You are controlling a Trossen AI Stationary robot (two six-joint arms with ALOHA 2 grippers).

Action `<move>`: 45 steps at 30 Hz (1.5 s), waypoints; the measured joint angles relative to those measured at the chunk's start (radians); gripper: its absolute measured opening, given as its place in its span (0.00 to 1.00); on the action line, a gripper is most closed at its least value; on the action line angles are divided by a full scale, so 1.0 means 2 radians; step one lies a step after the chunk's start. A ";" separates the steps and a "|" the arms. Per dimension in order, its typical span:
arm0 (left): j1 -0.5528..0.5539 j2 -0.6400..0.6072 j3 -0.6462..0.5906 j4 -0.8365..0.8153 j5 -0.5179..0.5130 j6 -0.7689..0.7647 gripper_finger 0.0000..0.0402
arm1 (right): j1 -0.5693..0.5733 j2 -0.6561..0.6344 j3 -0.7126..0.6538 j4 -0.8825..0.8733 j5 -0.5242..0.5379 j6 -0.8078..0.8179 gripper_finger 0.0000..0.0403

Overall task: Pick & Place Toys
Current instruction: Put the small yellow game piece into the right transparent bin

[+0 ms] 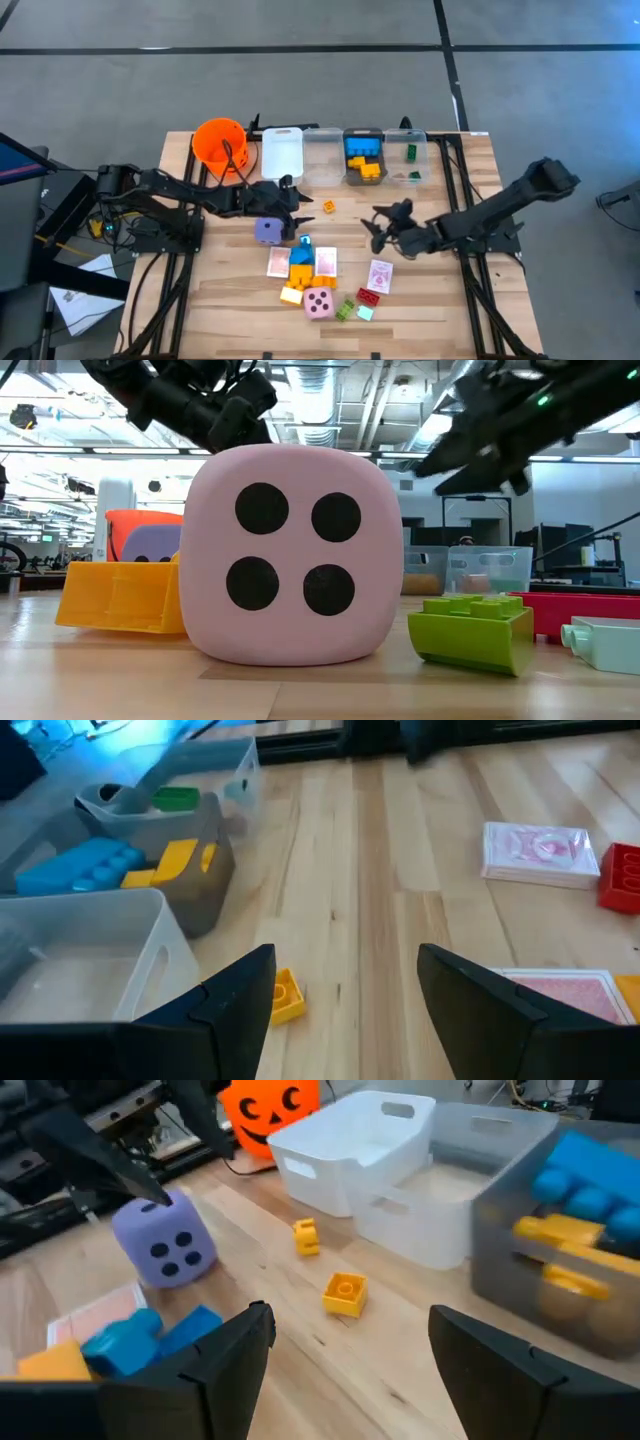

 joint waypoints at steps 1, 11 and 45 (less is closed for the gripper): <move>0.000 0.000 0.000 0.002 -0.005 -0.006 0.59 | -0.005 0.024 0.000 0.028 0.000 -0.008 0.66; 0.001 0.000 0.000 -0.009 -0.110 -0.022 0.58 | -0.081 0.257 0.000 0.318 -0.009 -0.022 0.66; 0.000 0.000 0.000 -0.132 -0.110 -0.116 0.56 | -0.180 0.343 0.188 0.082 -0.126 -0.047 0.66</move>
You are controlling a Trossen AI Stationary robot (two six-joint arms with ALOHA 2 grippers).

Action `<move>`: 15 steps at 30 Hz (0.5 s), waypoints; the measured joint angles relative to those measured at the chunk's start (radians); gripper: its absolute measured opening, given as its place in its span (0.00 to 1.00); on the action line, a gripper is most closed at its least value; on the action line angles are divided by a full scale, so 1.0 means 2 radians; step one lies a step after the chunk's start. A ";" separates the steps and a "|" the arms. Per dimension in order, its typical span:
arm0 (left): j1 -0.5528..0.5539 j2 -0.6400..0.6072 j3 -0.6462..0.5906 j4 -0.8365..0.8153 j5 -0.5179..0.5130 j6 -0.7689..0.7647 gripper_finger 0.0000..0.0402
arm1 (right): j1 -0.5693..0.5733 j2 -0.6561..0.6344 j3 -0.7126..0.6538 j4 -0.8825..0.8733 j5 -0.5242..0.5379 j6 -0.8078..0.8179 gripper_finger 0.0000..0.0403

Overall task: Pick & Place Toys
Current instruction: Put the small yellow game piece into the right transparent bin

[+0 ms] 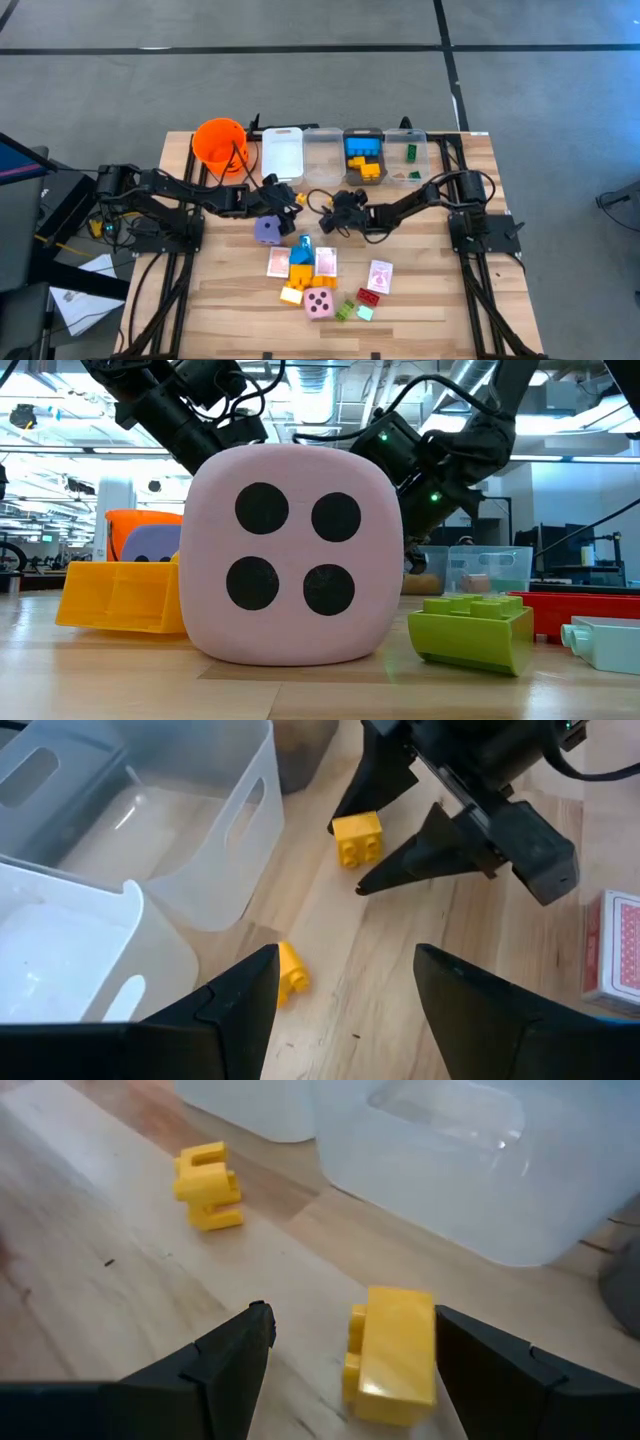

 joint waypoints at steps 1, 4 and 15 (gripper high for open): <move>0.000 0.000 0.000 -0.001 0.000 0.000 0.56 | 0.000 0.000 0.000 0.000 0.000 0.002 0.66; 0.000 0.000 0.000 -0.001 0.000 0.000 0.55 | 0.000 0.000 0.000 -0.007 -0.001 0.003 0.66; 0.000 0.000 0.000 -0.002 0.000 0.000 0.55 | 0.000 0.000 0.000 -0.038 -0.021 0.029 0.64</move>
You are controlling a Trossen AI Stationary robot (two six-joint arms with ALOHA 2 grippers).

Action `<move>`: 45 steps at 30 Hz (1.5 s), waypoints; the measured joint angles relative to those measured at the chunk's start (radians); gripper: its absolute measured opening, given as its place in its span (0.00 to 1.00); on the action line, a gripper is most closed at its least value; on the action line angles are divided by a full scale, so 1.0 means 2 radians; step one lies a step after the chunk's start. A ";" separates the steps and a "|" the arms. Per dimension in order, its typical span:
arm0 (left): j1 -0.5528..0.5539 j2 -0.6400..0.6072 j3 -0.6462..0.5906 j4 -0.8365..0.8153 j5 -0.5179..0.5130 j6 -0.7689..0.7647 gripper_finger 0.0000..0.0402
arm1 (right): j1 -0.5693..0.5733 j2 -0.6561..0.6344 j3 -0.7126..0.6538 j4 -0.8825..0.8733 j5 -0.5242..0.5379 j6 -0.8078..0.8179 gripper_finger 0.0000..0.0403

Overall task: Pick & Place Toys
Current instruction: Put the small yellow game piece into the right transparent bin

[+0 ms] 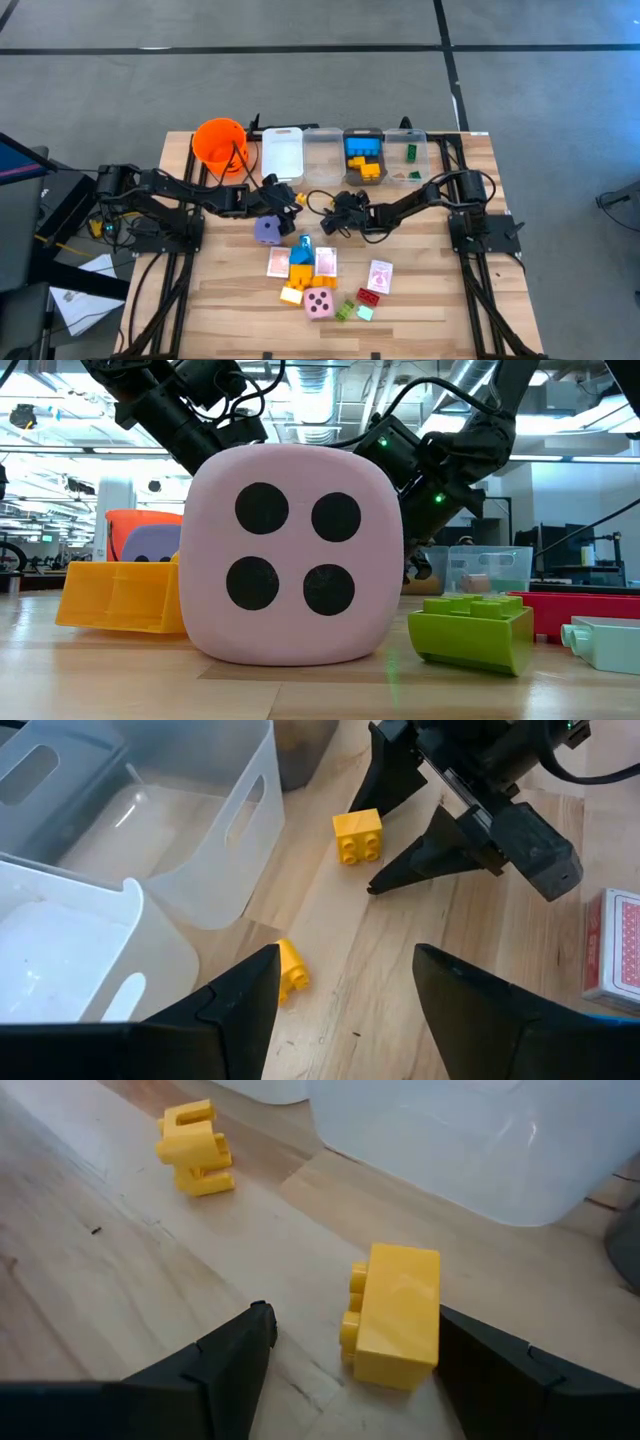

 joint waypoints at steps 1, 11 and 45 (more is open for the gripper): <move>0.000 0.000 0.000 0.000 0.000 0.000 0.55 | 0.000 0.000 0.000 -0.001 0.000 0.000 0.63; 0.000 0.000 0.000 0.000 0.000 0.000 0.53 | 0.003 0.000 0.000 -0.003 -0.002 0.003 0.22; 0.000 0.000 0.000 0.001 0.000 -0.028 0.53 | -0.098 -0.313 -0.002 -0.555 0.228 0.142 0.22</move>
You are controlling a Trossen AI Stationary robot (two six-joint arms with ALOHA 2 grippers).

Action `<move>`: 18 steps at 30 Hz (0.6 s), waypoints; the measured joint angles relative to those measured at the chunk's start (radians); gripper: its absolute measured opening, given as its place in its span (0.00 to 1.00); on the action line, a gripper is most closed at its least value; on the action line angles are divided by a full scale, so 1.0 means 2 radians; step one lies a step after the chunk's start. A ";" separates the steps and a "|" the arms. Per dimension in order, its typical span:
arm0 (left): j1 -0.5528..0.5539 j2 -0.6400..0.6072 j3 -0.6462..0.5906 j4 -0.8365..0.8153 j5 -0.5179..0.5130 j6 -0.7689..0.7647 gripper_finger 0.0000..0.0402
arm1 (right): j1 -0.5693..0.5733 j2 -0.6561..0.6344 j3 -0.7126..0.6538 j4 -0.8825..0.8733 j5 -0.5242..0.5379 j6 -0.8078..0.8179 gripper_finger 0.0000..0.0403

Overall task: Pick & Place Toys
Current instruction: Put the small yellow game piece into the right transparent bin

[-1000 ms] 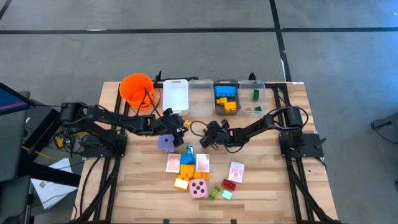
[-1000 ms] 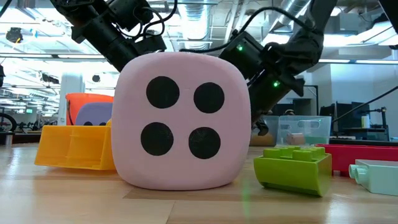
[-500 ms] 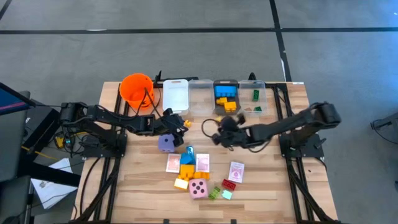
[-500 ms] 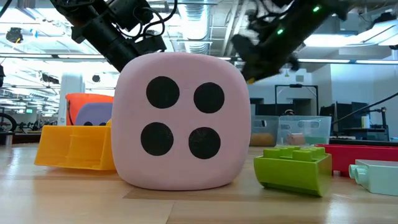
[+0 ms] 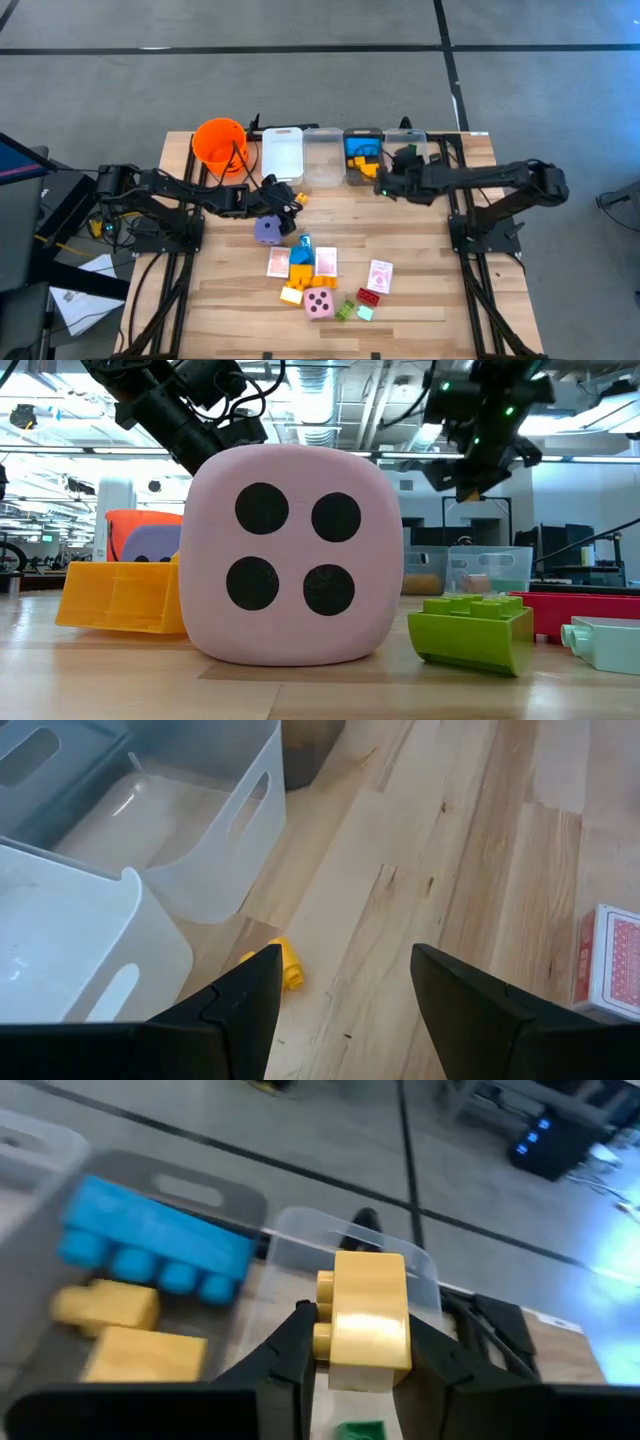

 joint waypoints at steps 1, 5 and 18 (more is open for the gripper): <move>0.000 0.000 0.000 0.000 0.000 0.000 0.53 | -0.012 0.006 0.000 0.002 0.000 -0.002 0.23; 0.000 0.000 0.000 0.003 0.000 0.000 0.53 | -0.053 0.032 0.000 0.024 -0.004 -0.042 0.41; 0.000 0.000 0.000 0.009 0.000 0.006 0.53 | -0.044 0.095 0.000 0.039 -0.065 -0.092 0.88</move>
